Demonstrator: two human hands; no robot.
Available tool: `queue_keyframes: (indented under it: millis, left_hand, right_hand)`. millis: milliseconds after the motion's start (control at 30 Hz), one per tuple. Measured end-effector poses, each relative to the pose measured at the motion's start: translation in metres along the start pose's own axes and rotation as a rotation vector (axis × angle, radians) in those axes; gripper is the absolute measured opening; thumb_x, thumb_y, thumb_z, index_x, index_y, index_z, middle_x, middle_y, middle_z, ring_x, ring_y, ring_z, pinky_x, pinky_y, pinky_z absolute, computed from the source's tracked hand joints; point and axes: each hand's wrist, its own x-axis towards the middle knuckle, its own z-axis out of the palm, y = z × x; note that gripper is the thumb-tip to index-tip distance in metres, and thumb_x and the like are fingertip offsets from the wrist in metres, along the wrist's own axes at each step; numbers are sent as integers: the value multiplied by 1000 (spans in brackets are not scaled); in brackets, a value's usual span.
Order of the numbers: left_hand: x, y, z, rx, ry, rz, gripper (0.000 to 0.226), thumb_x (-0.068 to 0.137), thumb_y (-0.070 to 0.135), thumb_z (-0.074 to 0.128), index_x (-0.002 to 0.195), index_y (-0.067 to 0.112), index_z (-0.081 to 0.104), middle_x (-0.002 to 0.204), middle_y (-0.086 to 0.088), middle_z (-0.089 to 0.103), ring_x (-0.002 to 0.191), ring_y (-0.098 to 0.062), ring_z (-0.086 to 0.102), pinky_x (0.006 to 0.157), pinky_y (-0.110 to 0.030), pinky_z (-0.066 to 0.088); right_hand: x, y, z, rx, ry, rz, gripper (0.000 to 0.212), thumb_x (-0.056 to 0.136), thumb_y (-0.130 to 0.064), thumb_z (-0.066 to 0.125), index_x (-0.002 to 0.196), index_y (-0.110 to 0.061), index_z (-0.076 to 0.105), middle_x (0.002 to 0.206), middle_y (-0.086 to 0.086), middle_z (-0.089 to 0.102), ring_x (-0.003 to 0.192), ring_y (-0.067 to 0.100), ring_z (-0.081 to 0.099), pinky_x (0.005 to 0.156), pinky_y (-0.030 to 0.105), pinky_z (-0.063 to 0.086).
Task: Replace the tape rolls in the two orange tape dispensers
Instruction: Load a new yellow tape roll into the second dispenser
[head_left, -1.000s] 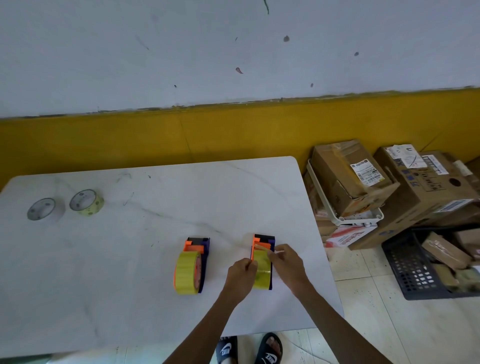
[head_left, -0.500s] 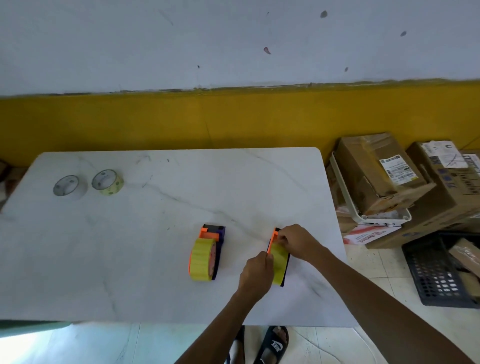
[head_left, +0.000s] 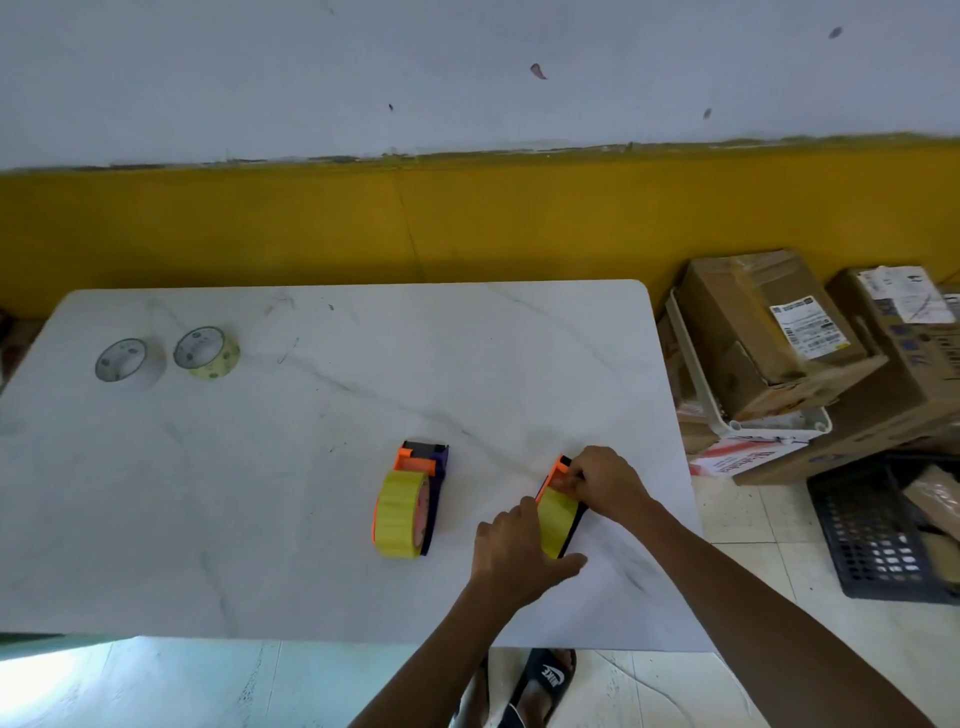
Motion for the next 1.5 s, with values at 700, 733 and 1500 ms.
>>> queue_keyframes:
  millis: [700,733,1500]
  left_hand:
    - [4,-2,-10,92,1,-18,72,69,78,48,108,17,49,97,-1,68,87,-23,64,84,-40,42]
    - [4,-3,-11,96,2,-13,73,69,79,48,108,17,49,98,-2,68,88,-24,64,84,-40,42]
    - [-21,-28,-13,20,-32,-58,63,69,69,54,101,16,48,80,-1,64,79,-27,64,80,-36,43]
  right_hand:
    - [-2,-19,15,-167,165,69,32,94,-35,50,100,-5,58,107,12,59,95,26,62,65,28,38]
    - [-2,-19,15,-163,176,59,32,93,-36,50,99,-5,59,107,11,58,96,26,61,66,29,39]
    - [52,27,-12,-120,271,76,11,79,1,62,88,5,67,100,22,59,87,38,60,74,38,53]
